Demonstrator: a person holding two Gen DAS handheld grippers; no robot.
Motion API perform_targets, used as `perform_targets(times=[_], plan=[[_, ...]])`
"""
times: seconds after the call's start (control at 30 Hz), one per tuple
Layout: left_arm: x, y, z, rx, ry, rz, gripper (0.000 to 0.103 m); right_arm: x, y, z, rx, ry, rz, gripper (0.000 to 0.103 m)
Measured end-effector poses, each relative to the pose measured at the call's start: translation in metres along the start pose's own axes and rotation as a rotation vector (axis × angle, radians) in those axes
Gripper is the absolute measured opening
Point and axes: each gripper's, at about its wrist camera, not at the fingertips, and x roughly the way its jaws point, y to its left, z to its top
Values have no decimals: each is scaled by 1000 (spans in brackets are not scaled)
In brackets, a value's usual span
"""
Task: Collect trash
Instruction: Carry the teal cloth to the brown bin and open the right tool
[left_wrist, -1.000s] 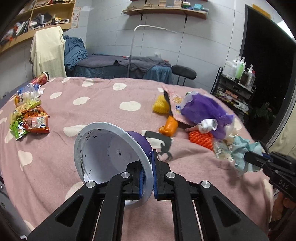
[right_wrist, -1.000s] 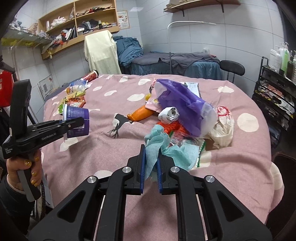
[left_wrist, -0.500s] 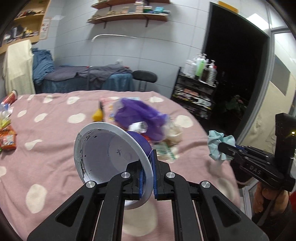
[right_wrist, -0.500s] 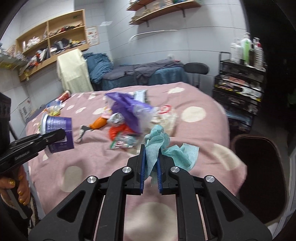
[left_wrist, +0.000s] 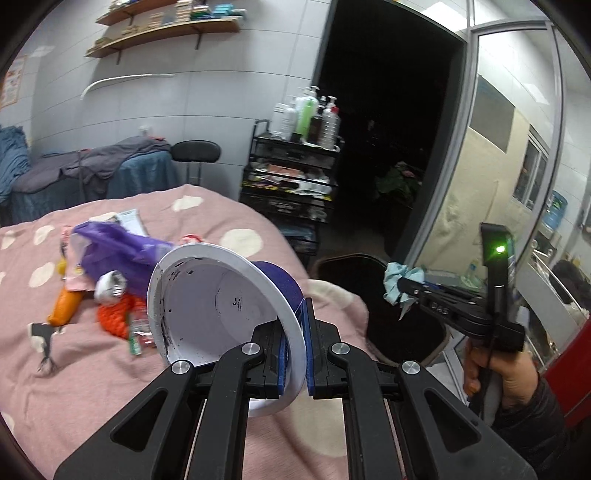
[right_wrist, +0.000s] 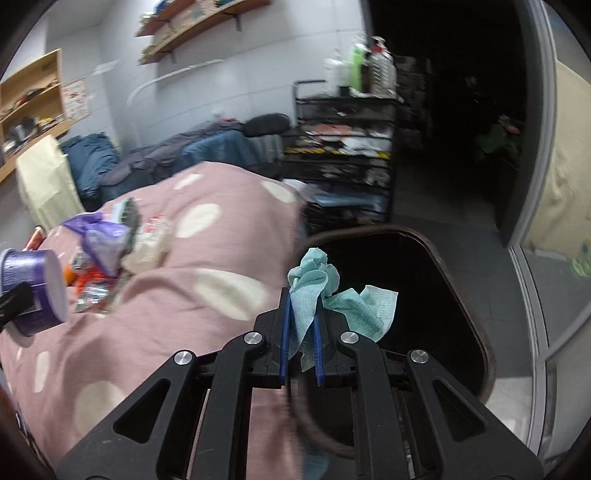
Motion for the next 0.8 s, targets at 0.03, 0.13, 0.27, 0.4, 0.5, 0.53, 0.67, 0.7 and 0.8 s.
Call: perform_targets(times=[0.03, 0.13, 0.27, 0.4, 0.5, 0.53, 0.67, 0.7, 0.8], plan=[[5, -5, 2, 7, 7, -18, 8, 3, -7, -2, 17, 12, -6, 12], [15, -15, 4, 30, 21, -39, 8, 17, -24, -4, 58, 49, -33, 12], [28, -31, 5, 57, 44, -73, 8, 33, -40, -10, 92, 99, -39, 12], [38, -43, 2, 78, 67, -97, 8, 49, -50, -18, 128, 145, -36, 12], [43, -51, 0, 84, 88, -110, 8, 58, -52, -23, 146, 171, -43, 12], [46, -53, 0, 86, 96, -114, 8, 61, -53, -24, 156, 176, -43, 12], [52, -60, 0, 97, 110, -114, 8, 67, -55, -30, 181, 191, -39, 43], [54, -61, 1, 98, 113, -117, 8, 65, -55, -31, 185, 185, -50, 54], [58, -66, 2, 109, 119, -122, 8, 57, -53, -32, 180, 154, -63, 70]])
